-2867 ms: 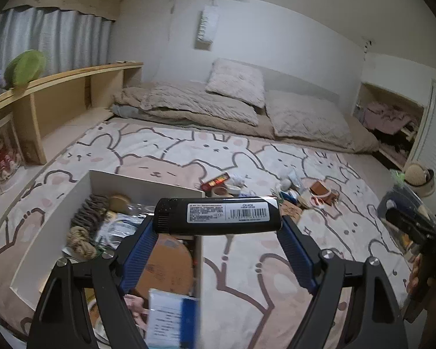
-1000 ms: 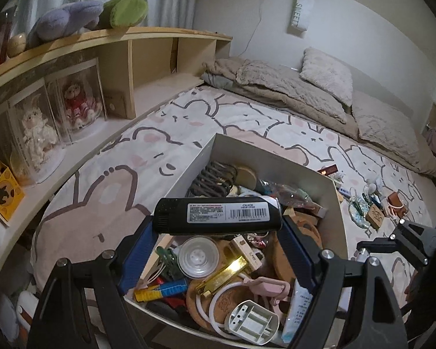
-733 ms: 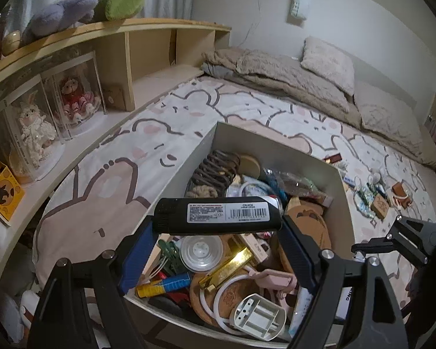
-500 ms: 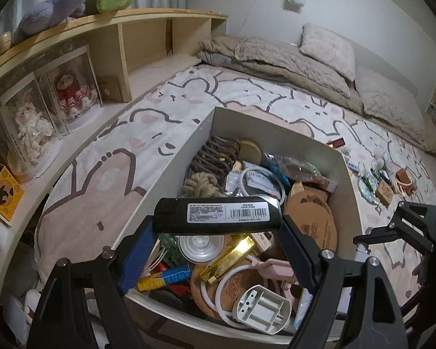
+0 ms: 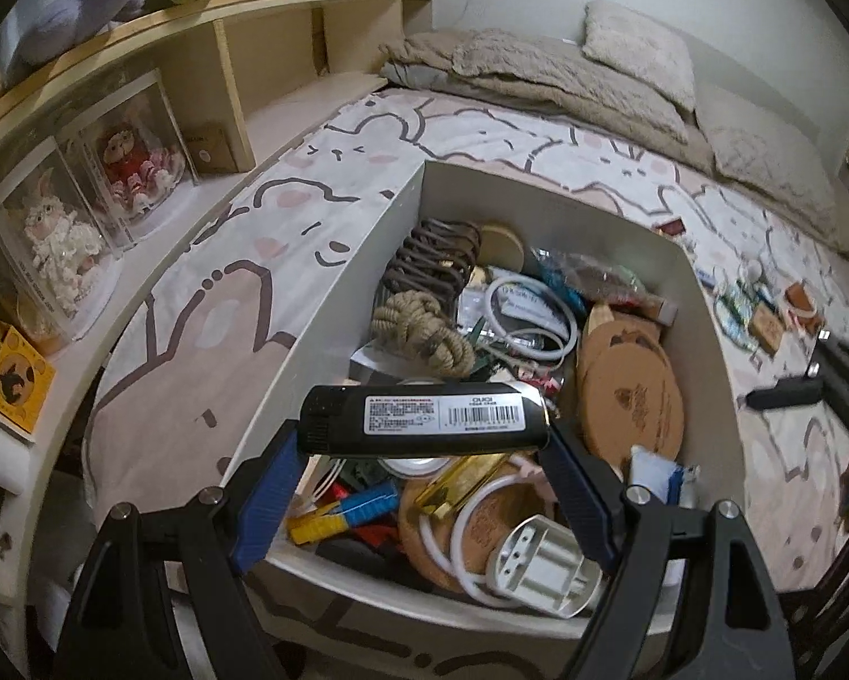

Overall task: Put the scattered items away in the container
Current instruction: 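Lower the white lighter into the box and open the right tool, then lower the black battery pack into the box and open the left tool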

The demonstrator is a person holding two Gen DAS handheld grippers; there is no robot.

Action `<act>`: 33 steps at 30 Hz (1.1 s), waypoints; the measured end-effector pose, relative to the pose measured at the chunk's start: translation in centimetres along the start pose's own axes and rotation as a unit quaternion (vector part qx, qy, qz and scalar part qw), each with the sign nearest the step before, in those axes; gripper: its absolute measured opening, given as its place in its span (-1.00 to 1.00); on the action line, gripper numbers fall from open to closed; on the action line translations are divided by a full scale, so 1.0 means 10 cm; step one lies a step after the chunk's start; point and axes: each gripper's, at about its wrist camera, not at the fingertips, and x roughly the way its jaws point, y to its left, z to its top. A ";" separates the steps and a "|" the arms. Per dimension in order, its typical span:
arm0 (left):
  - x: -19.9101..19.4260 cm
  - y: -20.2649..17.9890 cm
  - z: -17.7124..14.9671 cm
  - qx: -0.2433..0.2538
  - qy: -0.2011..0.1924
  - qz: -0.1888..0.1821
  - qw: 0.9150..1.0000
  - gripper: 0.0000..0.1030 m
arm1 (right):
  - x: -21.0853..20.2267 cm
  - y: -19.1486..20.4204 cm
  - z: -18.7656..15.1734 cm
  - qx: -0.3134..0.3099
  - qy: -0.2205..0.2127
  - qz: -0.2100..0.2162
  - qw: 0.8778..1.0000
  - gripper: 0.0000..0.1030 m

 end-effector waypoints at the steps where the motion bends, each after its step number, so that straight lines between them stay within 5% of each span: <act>1: 0.00 -0.01 -0.01 0.008 0.002 0.002 1.000 0.62 | -0.01 -0.01 0.00 0.004 -0.003 -0.001 1.000 1.00; 16: 0.17 0.03 -0.16 0.057 0.061 0.030 0.996 0.62 | -0.29 -0.12 0.01 0.094 -0.044 -0.019 0.994 1.00; 20: 0.18 0.06 -0.17 0.061 0.062 0.055 0.995 0.63 | -0.35 -0.12 0.02 0.108 -0.056 -0.016 0.992 1.00; 33: 0.04 0.10 -0.13 0.040 0.039 0.045 0.997 0.73 | -0.47 -0.16 0.04 0.145 -0.078 -0.017 0.986 1.00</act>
